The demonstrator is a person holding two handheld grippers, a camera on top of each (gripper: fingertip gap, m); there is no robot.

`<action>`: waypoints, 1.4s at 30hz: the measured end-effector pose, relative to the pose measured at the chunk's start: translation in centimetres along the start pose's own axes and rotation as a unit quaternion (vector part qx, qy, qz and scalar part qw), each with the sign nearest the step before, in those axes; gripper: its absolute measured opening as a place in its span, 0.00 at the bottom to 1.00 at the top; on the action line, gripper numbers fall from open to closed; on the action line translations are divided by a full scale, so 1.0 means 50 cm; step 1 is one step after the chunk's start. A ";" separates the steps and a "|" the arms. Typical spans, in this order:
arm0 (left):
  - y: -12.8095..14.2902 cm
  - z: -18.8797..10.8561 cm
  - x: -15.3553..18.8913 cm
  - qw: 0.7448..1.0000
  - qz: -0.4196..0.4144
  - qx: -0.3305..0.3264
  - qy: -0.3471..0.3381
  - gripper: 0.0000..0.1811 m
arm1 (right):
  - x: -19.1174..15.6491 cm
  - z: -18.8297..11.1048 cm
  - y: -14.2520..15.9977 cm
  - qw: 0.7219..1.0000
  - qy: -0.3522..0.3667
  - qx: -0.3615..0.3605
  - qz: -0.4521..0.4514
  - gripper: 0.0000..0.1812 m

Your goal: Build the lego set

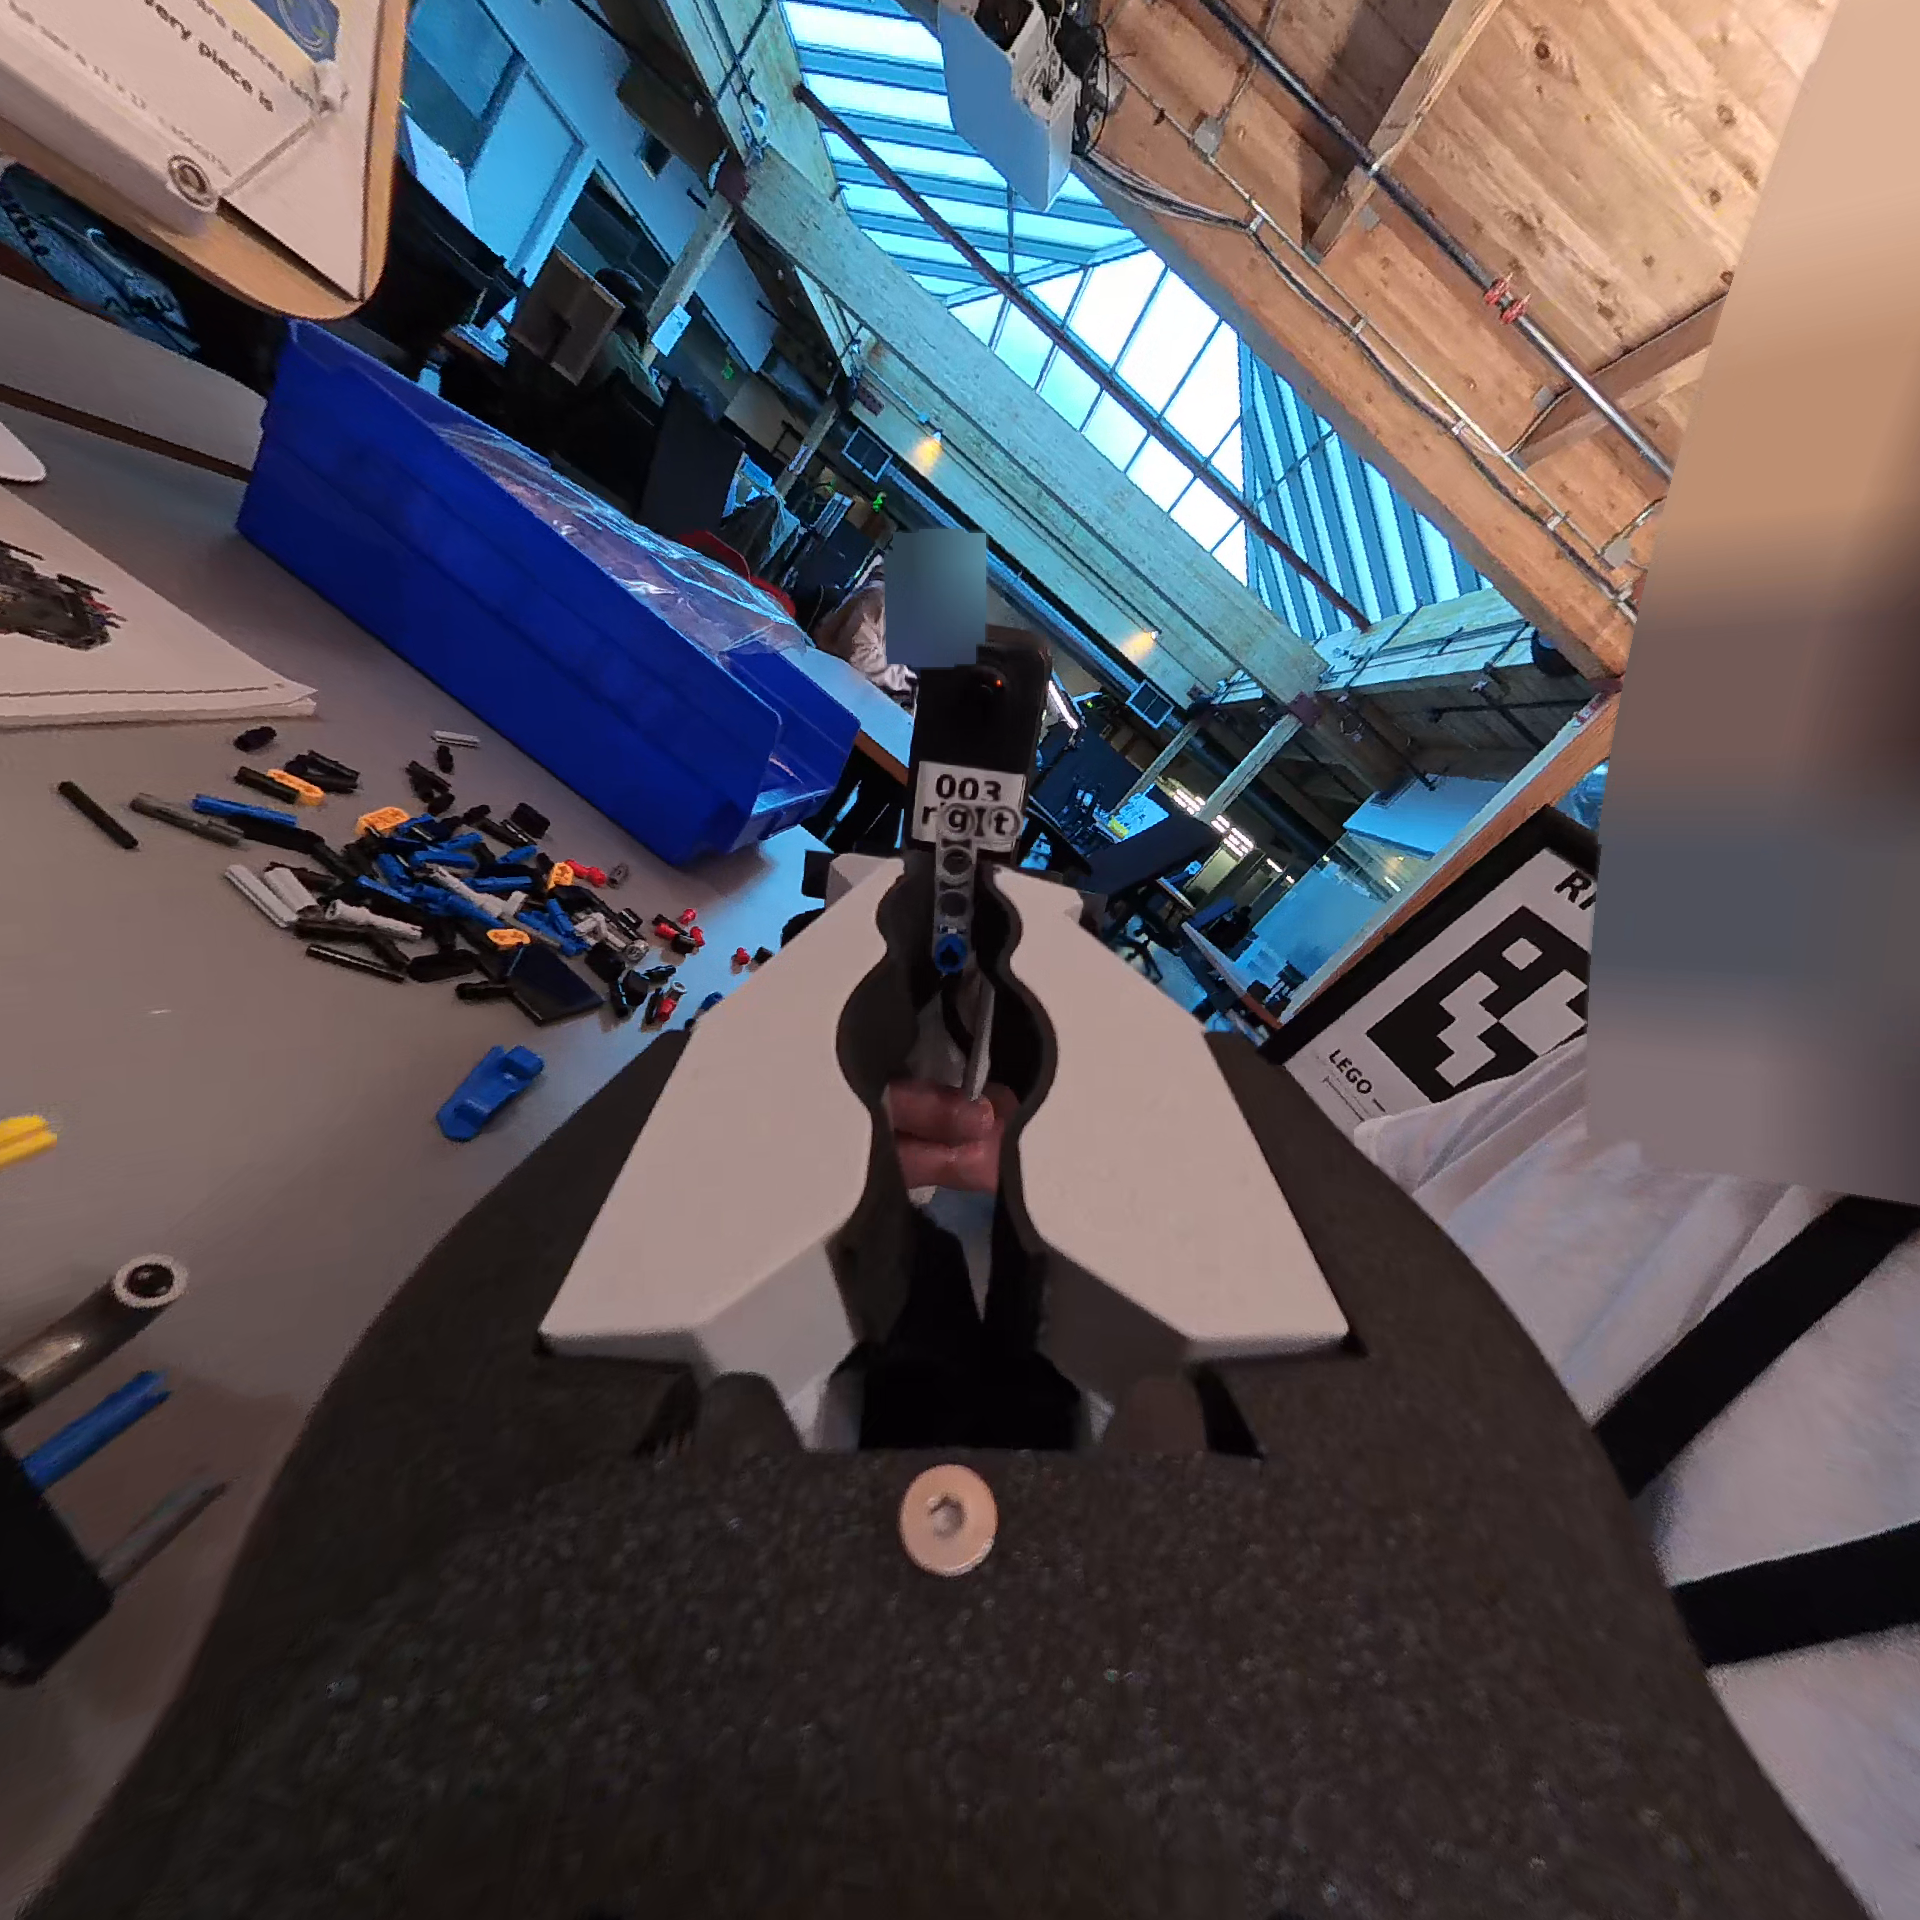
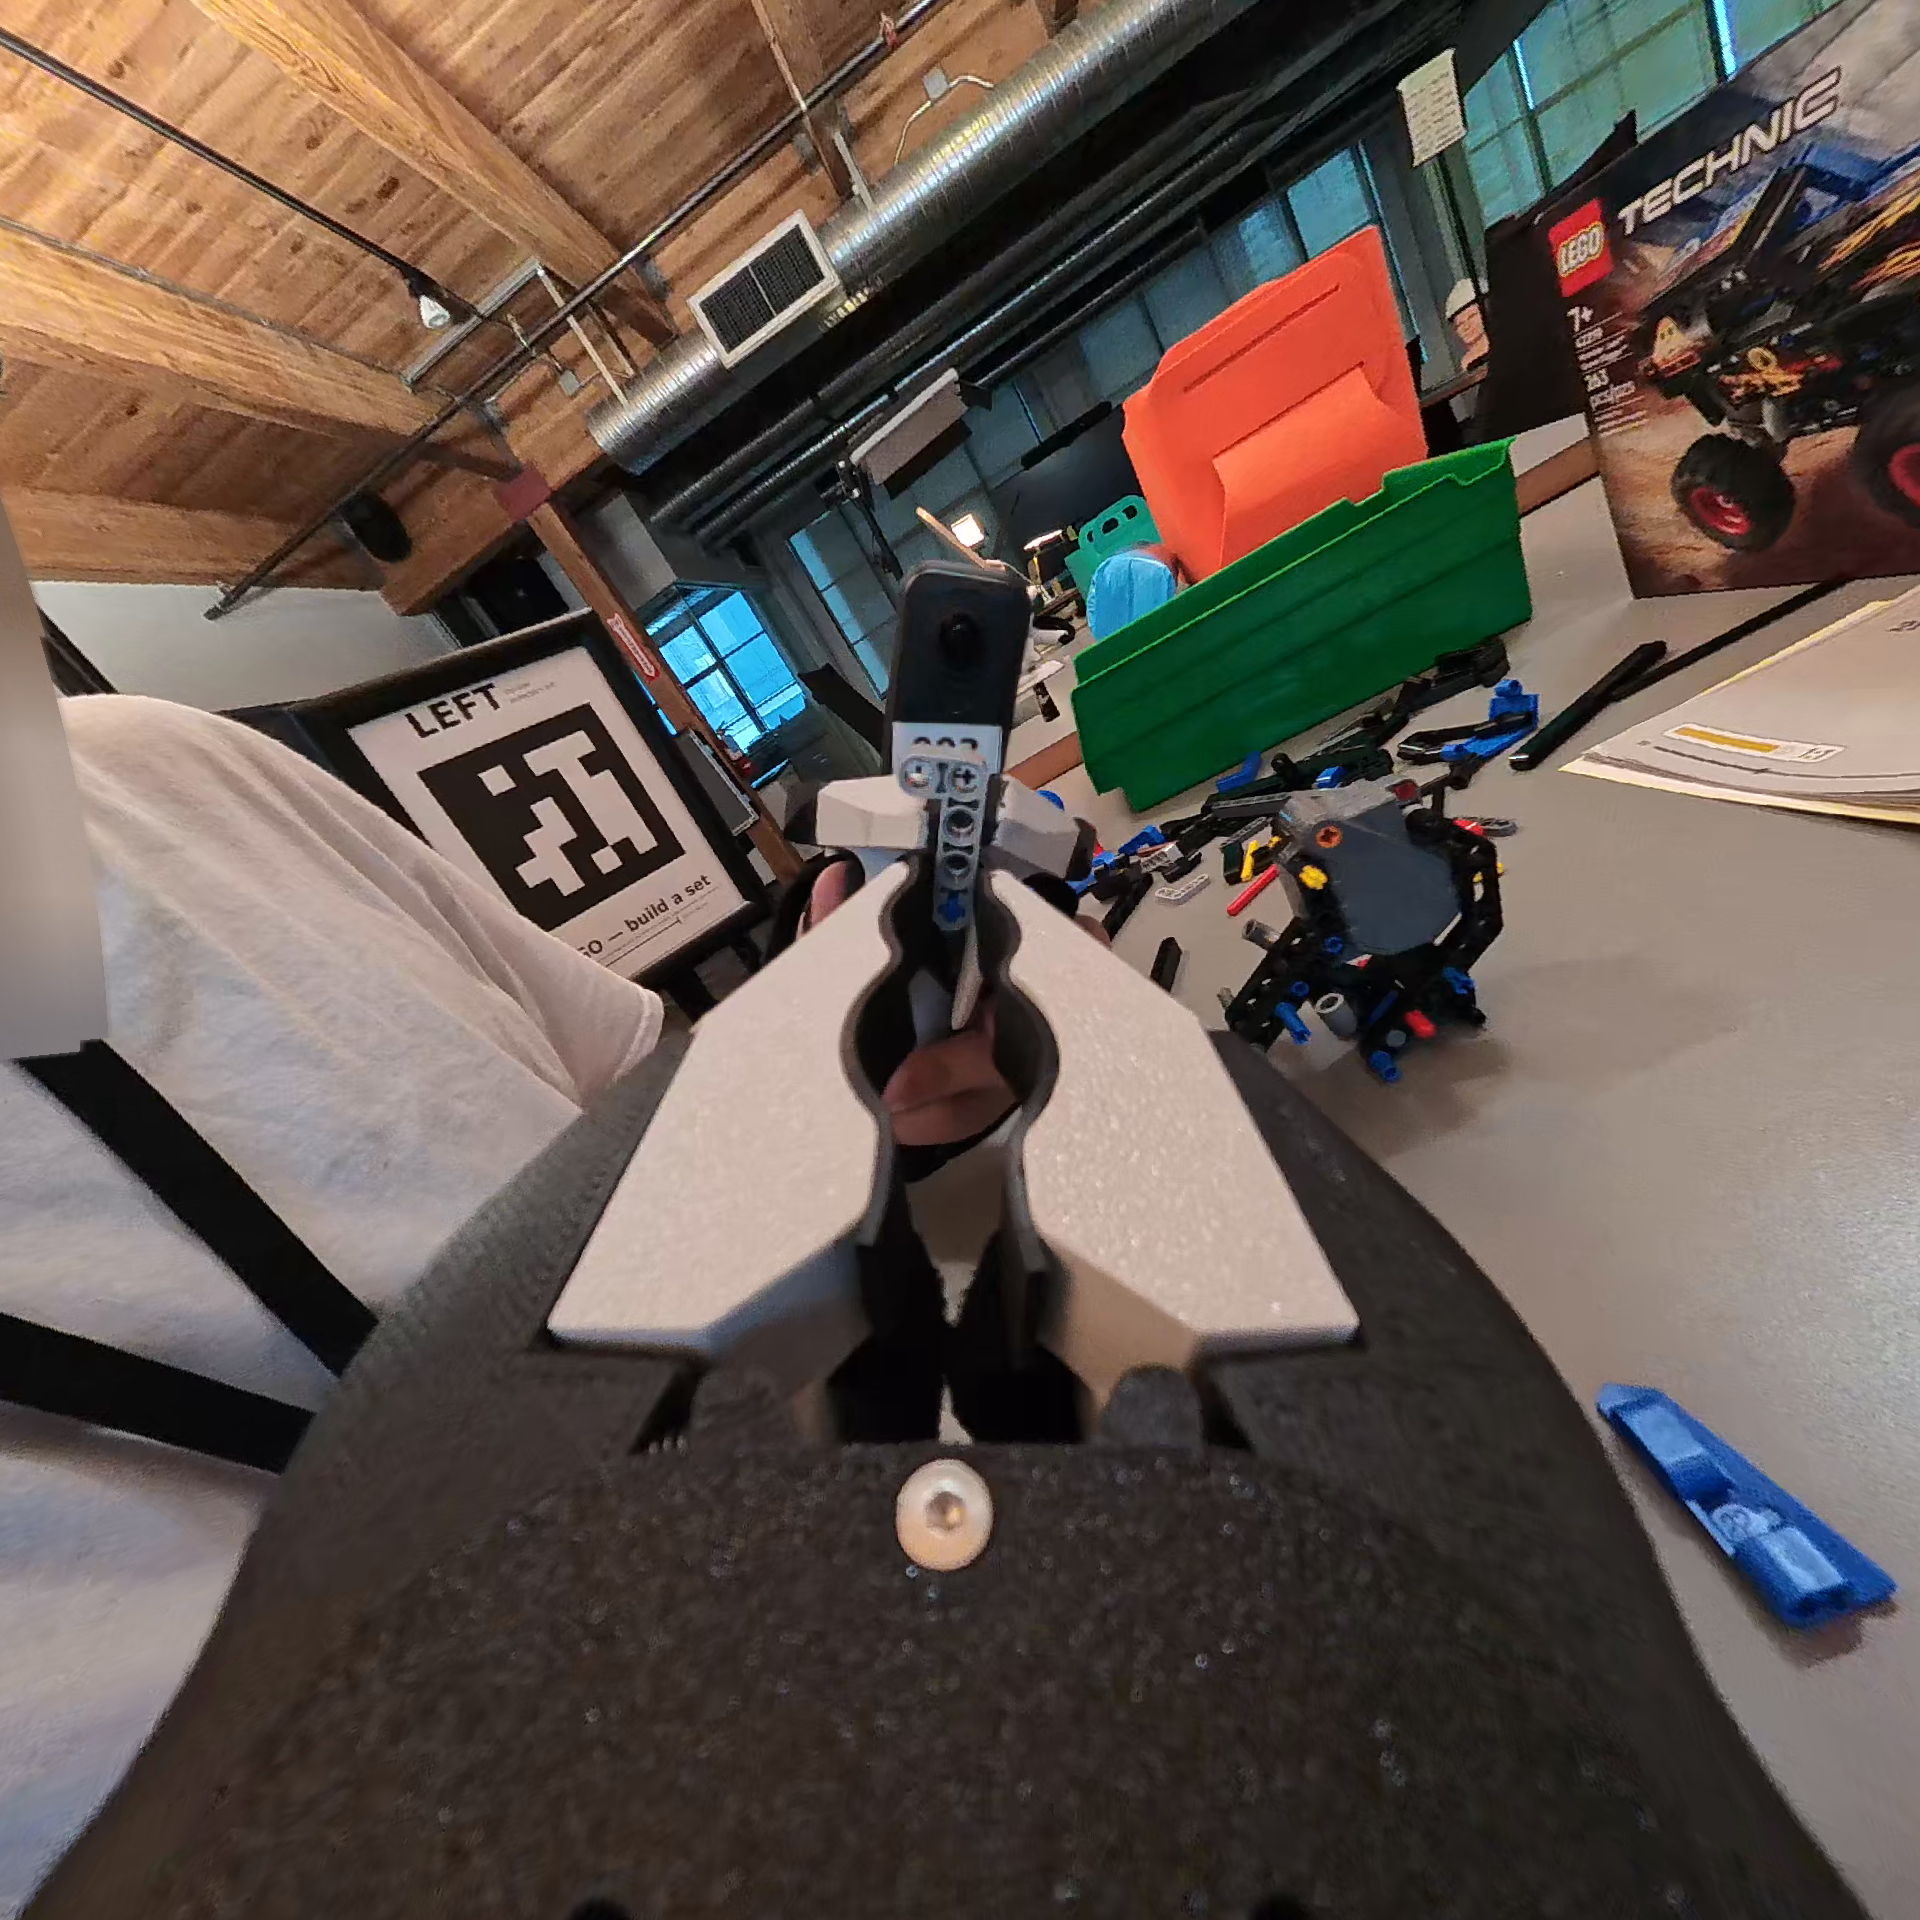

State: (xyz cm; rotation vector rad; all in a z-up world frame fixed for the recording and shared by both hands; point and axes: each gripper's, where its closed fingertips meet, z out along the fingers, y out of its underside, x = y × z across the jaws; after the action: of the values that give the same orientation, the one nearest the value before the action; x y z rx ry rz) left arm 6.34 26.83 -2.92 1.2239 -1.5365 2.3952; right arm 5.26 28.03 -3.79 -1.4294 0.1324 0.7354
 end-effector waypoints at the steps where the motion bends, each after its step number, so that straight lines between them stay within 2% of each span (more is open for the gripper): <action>1: -0.001 0.000 0.002 1.000 0.006 -0.002 0.000 0.03 | -0.002 0.000 -0.001 1.000 -0.001 0.002 -0.002 0.04; 7: 0.000 0.000 0.011 0.999 0.033 -0.019 -0.004 0.03 | -0.009 -0.001 0.001 1.000 -0.011 -0.006 -0.003 0.04; 11: 0.007 -0.008 0.008 0.998 0.050 -0.035 -0.011 0.03 | -0.004 -0.001 0.012 0.999 0.007 -0.032 -0.033 0.03; 12: 0.007 -0.017 0.005 0.996 0.070 -0.045 -0.021 0.05 | 0.000 -0.002 0.013 0.998 0.017 -0.034 -0.045 0.03; 13: 0.001 -0.033 -0.001 0.993 0.099 -0.054 -0.037 0.12 | 0.001 -0.004 0.013 0.998 0.019 -0.036 -0.052 0.04; 15: -0.026 -0.085 -0.030 0.976 0.179 -0.080 -0.092 0.17 | 0.008 -0.008 0.012 0.997 0.025 -0.043 -0.053 0.03; 17: -0.065 -0.151 -0.090 0.941 0.270 -0.119 -0.164 0.23 | 0.018 -0.009 0.008 0.997 0.032 -0.046 -0.048 0.03; 19: -0.065 -0.203 -0.171 0.903 0.310 -0.213 -0.207 0.38 | 0.032 -0.003 0.005 0.996 0.039 -0.063 -0.050 0.04; 20: -0.053 -0.216 -0.203 0.893 0.306 -0.262 -0.203 0.38 | 0.041 0.003 0.005 0.994 0.046 -0.081 -0.058 0.04; 22: -0.039 -0.212 -0.230 0.885 0.299 -0.314 -0.166 0.42 | 0.063 0.019 0.003 0.986 0.061 -0.127 -0.084 0.04; 26: -0.023 -0.180 -0.255 0.873 0.314 -0.360 -0.100 0.44 | 0.138 0.057 0.023 0.968 0.073 -0.212 -0.113 0.04; 30: 0.003 -0.159 -0.263 0.865 0.330 -0.372 -0.059 0.38 | 0.188 0.084 0.052 0.963 0.066 -0.241 -0.102 0.03; 31: 0.003 -0.156 -0.270 0.864 0.333 -0.371 -0.064 0.31 | 0.193 0.089 0.055 0.964 0.065 -0.240 -0.098 0.03; 32: -0.001 -0.151 -0.273 0.869 0.333 -0.360 -0.067 0.29 | 0.196 0.093 0.057 0.965 0.065 -0.236 -0.097 0.03; 37: -0.027 -0.151 -0.288 0.903 0.258 -0.333 -0.088 0.28 | 0.206 0.090 0.054 0.970 0.070 -0.217 -0.079 0.03; 42: -0.038 -0.148 -0.258 0.950 0.123 -0.284 -0.041 0.28 | 0.210 0.102 0.038 0.980 0.054 -0.189 -0.027 0.03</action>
State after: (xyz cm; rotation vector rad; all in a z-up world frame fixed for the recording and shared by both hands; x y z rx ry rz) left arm 11.67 38.22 -11.10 1.0549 -2.3007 1.8020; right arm 10.70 36.66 -9.79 -1.8300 0.0370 0.6598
